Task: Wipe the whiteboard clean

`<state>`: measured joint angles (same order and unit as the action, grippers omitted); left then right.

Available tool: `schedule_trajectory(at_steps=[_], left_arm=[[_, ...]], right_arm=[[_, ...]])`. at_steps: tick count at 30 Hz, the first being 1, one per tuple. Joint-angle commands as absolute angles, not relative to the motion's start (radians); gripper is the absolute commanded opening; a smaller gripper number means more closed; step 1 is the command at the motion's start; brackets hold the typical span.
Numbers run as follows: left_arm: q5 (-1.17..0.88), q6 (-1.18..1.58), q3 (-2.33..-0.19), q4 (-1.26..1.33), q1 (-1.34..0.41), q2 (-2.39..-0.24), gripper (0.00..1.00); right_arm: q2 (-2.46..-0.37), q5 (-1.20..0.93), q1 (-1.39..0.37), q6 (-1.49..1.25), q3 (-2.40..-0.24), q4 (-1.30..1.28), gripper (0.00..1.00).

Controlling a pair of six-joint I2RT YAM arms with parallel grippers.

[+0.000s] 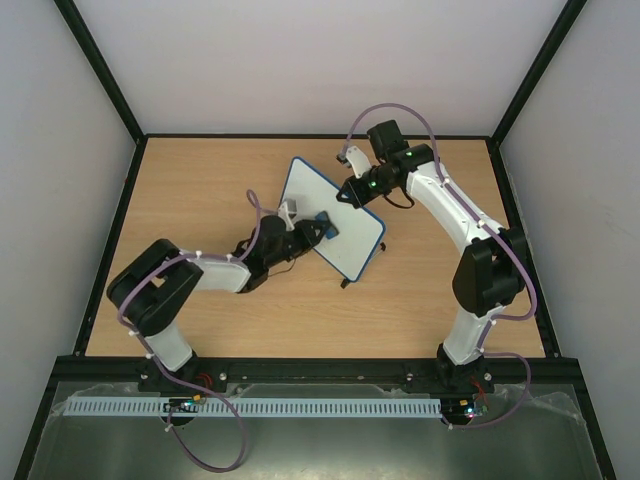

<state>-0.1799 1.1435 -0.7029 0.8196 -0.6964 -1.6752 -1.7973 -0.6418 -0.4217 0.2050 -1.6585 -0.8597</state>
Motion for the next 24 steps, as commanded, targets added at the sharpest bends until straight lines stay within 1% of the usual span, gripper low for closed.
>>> schedule_trajectory(at_steps=[1,4,7,14,18,21,24], left_arm=[[-0.168,1.204,-0.596,0.904,-0.709,-1.782,0.03],[-0.175,1.254,-0.549,0.962,-0.713,-1.823,0.03],[-0.185,1.269,-0.545,0.974,-0.712,-1.818,0.03],[-0.203,1.147,-0.736,0.769,-0.712,-1.692,0.03],[-0.208,1.088,-0.808,0.731,-0.712,-1.648,0.03],[-0.193,1.087,-0.800,0.729,-0.713,-1.664,0.03],[-0.144,1.113,-0.738,0.766,-0.722,-1.705,0.03]], right_arm=[[-1.868,-0.717,-0.492,0.261,-1.586,-1.040,0.02],[-1.868,-0.719,-0.492,0.261,-1.587,-1.040,0.02],[-1.870,-0.720,-0.492,0.261,-1.587,-1.039,0.02],[-1.869,-0.717,-0.492,0.259,-1.587,-1.039,0.02],[-1.869,-0.716,-0.492,0.258,-1.588,-1.037,0.02],[-1.872,-0.717,-0.492,0.258,-1.587,-1.037,0.02],[-1.874,-0.717,-0.493,0.258,-1.586,-1.036,0.02]])
